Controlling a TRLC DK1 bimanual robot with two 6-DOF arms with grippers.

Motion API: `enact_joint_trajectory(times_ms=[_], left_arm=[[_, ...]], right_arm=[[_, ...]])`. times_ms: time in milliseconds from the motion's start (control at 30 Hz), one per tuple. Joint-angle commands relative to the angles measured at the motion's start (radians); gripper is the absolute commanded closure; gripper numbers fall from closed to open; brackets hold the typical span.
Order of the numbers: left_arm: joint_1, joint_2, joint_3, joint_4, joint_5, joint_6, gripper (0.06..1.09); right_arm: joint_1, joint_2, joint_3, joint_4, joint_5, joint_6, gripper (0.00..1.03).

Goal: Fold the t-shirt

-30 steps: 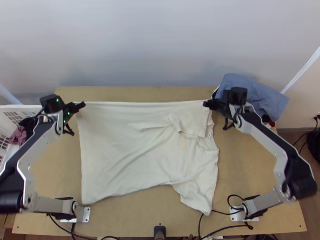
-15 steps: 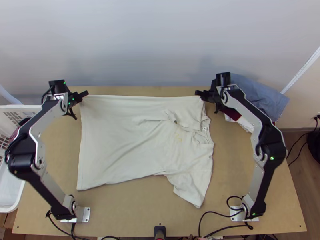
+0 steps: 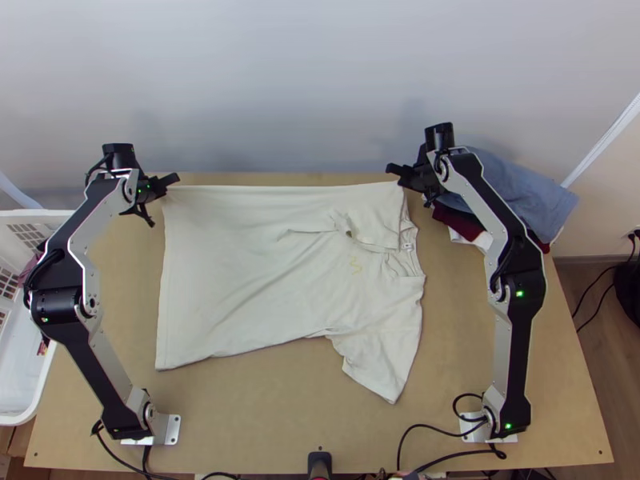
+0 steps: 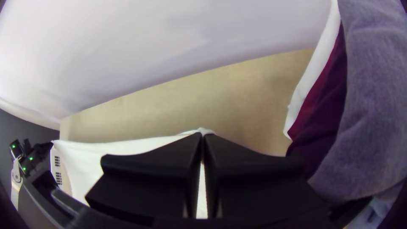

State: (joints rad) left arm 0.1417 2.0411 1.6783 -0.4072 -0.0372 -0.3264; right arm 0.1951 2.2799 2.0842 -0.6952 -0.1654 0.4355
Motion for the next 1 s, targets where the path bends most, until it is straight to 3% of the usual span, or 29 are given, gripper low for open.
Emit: enact_joint_trajectory(times_ms=[0,367,967], left_arm=[[0.015,-0.055,0.003,-0.033,0.010,-0.026,1.05],[0.025,-0.182,-0.135,-0.042,0.043,-0.005,1.05],[0.035,-0.341,-0.463,0.059,0.062,0.020,1.05]], right_arm=[[-0.005,0.001,0.042,-0.046,0.006,0.019,1.00],[0.001,-0.060,0.017,-0.214,0.007,0.009,1.00],[0.033,-0.237,-0.188,-0.207,0.015,-0.003,1.00]])
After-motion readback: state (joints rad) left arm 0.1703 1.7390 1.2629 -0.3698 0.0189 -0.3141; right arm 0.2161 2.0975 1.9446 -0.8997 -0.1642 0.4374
